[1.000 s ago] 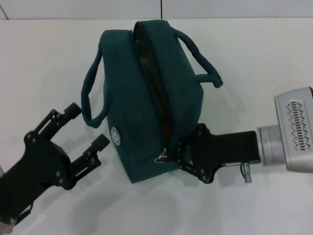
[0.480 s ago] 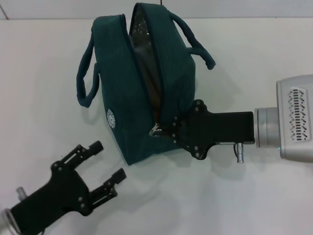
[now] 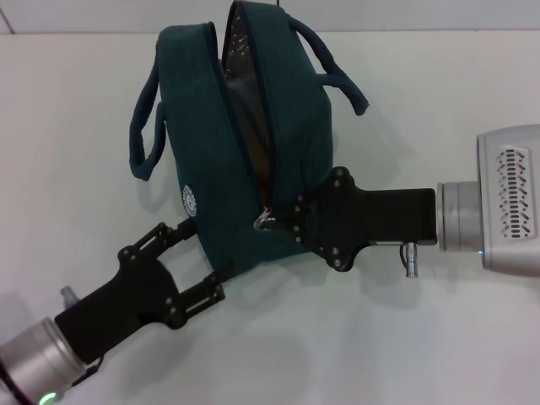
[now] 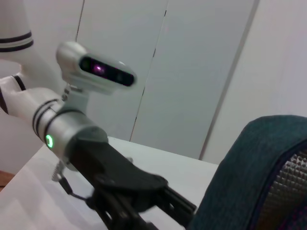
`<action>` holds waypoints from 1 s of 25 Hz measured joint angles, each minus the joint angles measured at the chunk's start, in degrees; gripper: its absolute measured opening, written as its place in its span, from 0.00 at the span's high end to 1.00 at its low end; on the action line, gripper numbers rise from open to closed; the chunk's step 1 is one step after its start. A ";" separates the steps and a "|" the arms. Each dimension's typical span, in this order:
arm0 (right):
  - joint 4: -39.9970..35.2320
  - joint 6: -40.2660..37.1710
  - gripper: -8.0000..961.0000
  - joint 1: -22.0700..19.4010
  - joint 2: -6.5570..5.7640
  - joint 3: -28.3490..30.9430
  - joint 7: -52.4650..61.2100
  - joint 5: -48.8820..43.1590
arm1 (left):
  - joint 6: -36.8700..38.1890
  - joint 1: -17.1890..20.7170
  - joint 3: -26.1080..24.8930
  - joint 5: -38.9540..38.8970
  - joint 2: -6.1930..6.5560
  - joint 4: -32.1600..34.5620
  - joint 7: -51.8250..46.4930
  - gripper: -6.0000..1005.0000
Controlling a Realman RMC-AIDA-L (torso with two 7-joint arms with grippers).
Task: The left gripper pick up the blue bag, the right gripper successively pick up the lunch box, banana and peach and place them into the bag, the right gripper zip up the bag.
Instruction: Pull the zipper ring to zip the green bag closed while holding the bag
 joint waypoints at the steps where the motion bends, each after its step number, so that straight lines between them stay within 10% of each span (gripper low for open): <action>1: 0.02 0.00 0.94 0.01 0.00 -0.01 -0.01 0.03 | -0.46 -0.85 0.00 -0.21 0.00 -0.57 -0.06 0.20; 25: 0.40 -0.73 0.91 -0.99 0.00 -0.13 -0.14 1.78 | -1.33 -2.47 -0.09 -5.28 -0.24 -1.06 1.78 0.26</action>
